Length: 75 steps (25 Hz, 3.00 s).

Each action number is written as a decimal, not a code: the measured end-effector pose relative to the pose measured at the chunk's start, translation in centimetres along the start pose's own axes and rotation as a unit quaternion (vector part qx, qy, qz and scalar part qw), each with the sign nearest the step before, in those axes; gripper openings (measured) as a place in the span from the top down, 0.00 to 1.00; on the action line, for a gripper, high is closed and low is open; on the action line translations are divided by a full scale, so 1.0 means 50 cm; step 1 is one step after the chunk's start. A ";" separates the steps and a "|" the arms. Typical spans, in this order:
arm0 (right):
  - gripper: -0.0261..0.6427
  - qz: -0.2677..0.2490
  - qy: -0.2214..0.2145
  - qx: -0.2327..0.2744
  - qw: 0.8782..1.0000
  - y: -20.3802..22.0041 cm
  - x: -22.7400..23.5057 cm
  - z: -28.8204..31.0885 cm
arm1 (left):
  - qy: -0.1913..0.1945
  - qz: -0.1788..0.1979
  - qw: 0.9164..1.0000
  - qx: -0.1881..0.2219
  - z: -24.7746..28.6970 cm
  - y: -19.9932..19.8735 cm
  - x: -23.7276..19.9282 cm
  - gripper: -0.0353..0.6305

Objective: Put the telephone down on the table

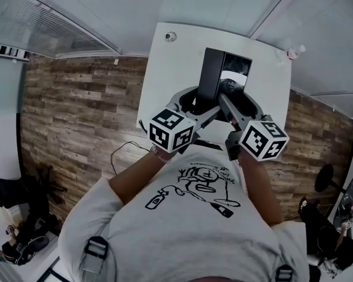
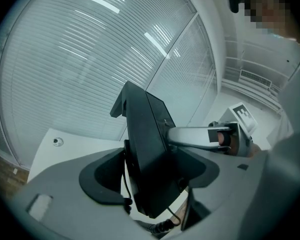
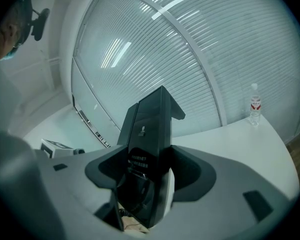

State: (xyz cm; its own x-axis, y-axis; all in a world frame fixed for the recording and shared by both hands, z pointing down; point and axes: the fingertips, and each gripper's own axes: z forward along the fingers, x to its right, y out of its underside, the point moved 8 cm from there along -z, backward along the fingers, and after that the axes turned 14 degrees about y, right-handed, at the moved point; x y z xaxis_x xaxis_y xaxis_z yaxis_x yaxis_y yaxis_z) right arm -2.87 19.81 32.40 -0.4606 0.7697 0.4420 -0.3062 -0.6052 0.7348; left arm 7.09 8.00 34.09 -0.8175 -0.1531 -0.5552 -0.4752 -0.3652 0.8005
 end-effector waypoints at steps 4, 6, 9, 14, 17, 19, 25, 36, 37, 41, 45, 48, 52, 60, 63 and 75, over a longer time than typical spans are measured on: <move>0.61 -0.002 -0.002 0.000 1.000 -0.007 0.023 -0.005 | -0.003 -0.002 1.000 0.001 0.023 0.002 0.007 0.47; 0.61 0.000 -0.001 -0.001 1.000 -0.004 0.030 -0.005 | -0.003 -0.003 1.000 -0.002 0.029 0.005 0.006 0.47; 0.61 0.008 0.000 -0.003 1.000 0.002 0.038 -0.006 | -0.003 -0.004 1.000 -0.007 0.035 0.010 0.007 0.47; 0.61 0.017 -0.001 -0.002 1.000 0.012 0.055 -0.009 | -0.004 -0.001 1.000 -0.012 0.047 0.021 0.011 0.47; 0.61 0.019 0.000 -0.004 1.000 0.024 0.063 -0.001 | -0.003 -0.004 1.000 -0.015 0.052 0.034 0.001 0.47; 0.61 0.025 0.001 -0.003 1.000 0.031 0.066 0.006 | -0.004 -0.006 1.000 -0.015 0.052 0.040 -0.006 0.47; 0.61 0.035 0.007 -0.003 0.999 0.053 0.081 0.025 | 0.000 -0.008 1.000 -0.019 0.061 0.062 -0.028 0.47; 0.61 0.023 0.017 -0.023 0.999 0.126 0.111 0.094 | -0.002 -0.042 0.999 -0.020 0.074 0.146 -0.102 0.47; 0.61 0.023 0.017 -0.025 0.999 0.134 0.114 0.102 | -0.003 -0.044 0.999 -0.021 0.075 0.155 -0.109 0.47; 0.61 0.024 0.017 -0.028 0.999 0.169 0.138 0.131 | -0.006 -0.049 0.998 -0.029 0.088 0.192 -0.139 0.47; 0.61 0.030 0.014 -0.036 0.999 0.197 0.165 0.153 | -0.009 -0.056 0.998 -0.032 0.104 0.224 -0.160 0.47; 0.61 0.033 0.013 -0.039 0.999 0.217 0.176 0.172 | -0.010 -0.056 0.998 -0.038 0.109 0.244 -0.179 0.47; 0.61 0.040 0.016 -0.044 0.998 0.240 0.199 0.191 | -0.010 -0.062 0.997 -0.041 0.125 0.270 -0.199 0.47; 0.61 0.043 0.029 -0.075 0.996 0.260 0.221 0.326 | -0.009 -0.096 0.994 -0.047 0.146 0.295 -0.334 0.47; 0.61 0.047 0.033 -0.082 0.995 0.277 0.235 0.345 | -0.010 -0.104 0.993 -0.051 0.155 0.315 -0.354 0.47; 0.61 0.058 0.041 -0.102 0.992 0.328 0.278 0.392 | -0.018 -0.122 0.990 -0.075 0.185 0.369 -0.398 0.47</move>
State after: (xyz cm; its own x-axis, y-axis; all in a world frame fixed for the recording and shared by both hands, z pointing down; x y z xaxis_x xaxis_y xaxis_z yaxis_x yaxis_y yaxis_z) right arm 2.01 24.58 60.68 -0.5662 0.6787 0.4677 -0.4064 -0.7236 0.5579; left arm 11.57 12.80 62.01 -0.6969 -0.0127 -0.7171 -0.6079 -0.5200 0.6000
